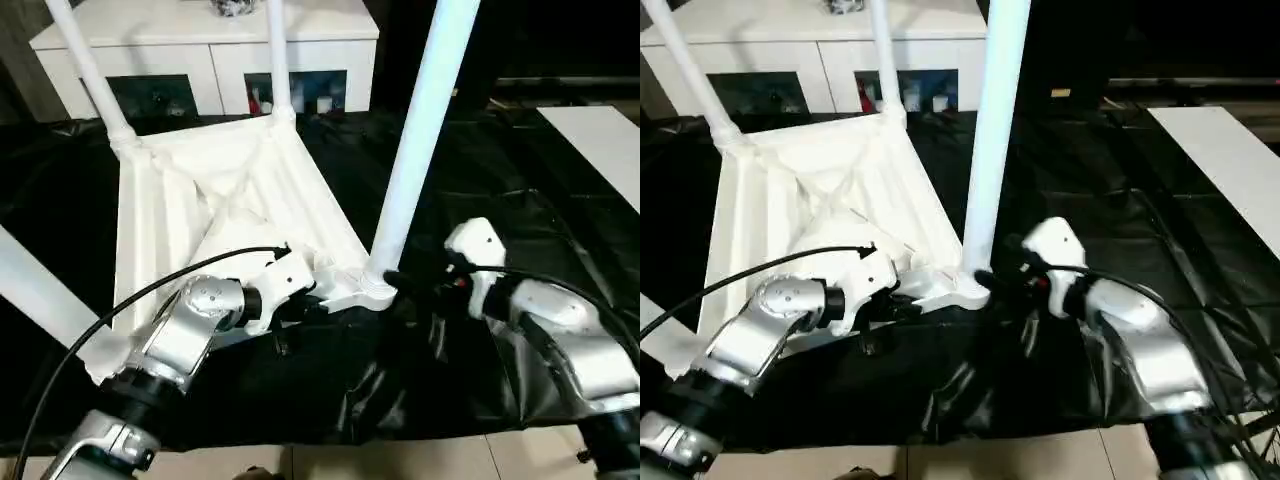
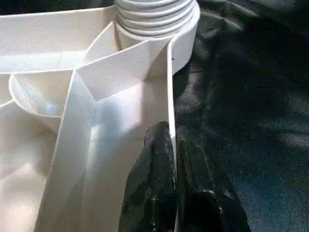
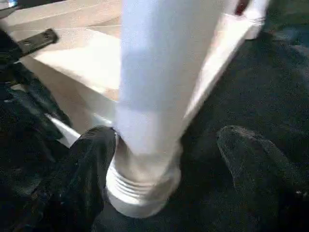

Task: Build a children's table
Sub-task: Rotate leg to tighten

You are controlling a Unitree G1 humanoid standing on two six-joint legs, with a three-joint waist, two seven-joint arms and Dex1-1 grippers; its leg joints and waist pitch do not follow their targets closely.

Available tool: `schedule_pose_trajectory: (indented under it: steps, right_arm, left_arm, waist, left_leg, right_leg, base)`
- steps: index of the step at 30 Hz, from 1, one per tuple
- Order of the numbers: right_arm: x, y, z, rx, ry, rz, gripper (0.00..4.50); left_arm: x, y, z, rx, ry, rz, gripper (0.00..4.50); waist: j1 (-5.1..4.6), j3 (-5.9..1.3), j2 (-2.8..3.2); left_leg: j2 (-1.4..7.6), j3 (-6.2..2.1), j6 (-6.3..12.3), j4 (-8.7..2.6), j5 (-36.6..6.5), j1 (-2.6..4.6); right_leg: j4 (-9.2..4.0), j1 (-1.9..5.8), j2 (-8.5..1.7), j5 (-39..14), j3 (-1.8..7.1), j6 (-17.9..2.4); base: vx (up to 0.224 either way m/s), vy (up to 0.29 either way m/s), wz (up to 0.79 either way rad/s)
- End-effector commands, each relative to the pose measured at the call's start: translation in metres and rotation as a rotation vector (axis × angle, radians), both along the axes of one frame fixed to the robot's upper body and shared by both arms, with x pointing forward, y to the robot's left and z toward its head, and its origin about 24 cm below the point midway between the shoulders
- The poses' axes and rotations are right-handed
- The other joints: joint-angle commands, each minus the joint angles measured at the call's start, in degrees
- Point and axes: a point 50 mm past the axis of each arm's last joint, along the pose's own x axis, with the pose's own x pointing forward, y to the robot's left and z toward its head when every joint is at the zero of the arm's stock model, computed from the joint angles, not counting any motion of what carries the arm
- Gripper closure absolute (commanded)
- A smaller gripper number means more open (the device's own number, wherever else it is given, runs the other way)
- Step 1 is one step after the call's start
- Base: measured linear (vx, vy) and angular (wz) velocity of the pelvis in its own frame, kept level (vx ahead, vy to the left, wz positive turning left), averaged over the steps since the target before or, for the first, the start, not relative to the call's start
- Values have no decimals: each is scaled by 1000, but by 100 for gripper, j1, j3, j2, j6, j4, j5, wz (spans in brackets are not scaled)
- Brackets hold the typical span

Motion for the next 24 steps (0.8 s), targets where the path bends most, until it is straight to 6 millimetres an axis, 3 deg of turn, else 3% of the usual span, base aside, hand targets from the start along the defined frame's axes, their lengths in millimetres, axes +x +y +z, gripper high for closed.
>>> schedule_pose_trajectory:
  steps: [1,5,10,11,21,24]
  right_arm:
    - [1,2,-2,-18,9,33,37]
    - [6,2,-7,-33,26,31,7]
    - [9,2,-13,-58,37,36,7]
    - [10,2,-13,-49,42,32,7]
    - [17,3,-17,-11,55,15,7]
    - [18,4,-18,0,57,12,43]
  left_arm:
    - [-4,-3,-11,40,37,-37,450]
    - [1,-4,-8,39,25,-33,450]
    - [3,-3,-7,44,22,-41,450]
    - [4,-3,-7,43,21,-41,450]
    - [5,-2,-8,49,23,-49,450]
    - [4,-2,-9,50,25,-52,450]
  waist:
    - [-2,-344,-117]
    - [6,-352,-126]
    - [9,-334,-134]
    - [9,-337,-155]
    - [0,-341,-153]
    - [2,-337,-153]
  left_leg:
    - [511,-229,482,-405,-975,131]
    - [502,-210,514,-397,-910,132]
    - [517,-217,380,-428,-1159,138]
    - [519,-215,383,-430,-1157,136]
    - [517,-208,431,-425,-1116,126]
    - [523,-209,412,-434,-1139,128]
  right_leg:
    - [-462,127,-441,-493,204,-1436]
    - [-449,123,-439,-345,199,-1496]
    - [-483,113,-445,-750,208,-1408]
    - [-480,114,-449,-739,208,-1397]
    - [-480,100,-456,-704,209,-1425]
    - [-477,100,-450,-733,208,-1429]
  base:
    - [0,0,0]
    - [0,0,0]
    - [0,0,0]
    - [0,0,0]
    - [0,0,0]
    - [0,0,0]
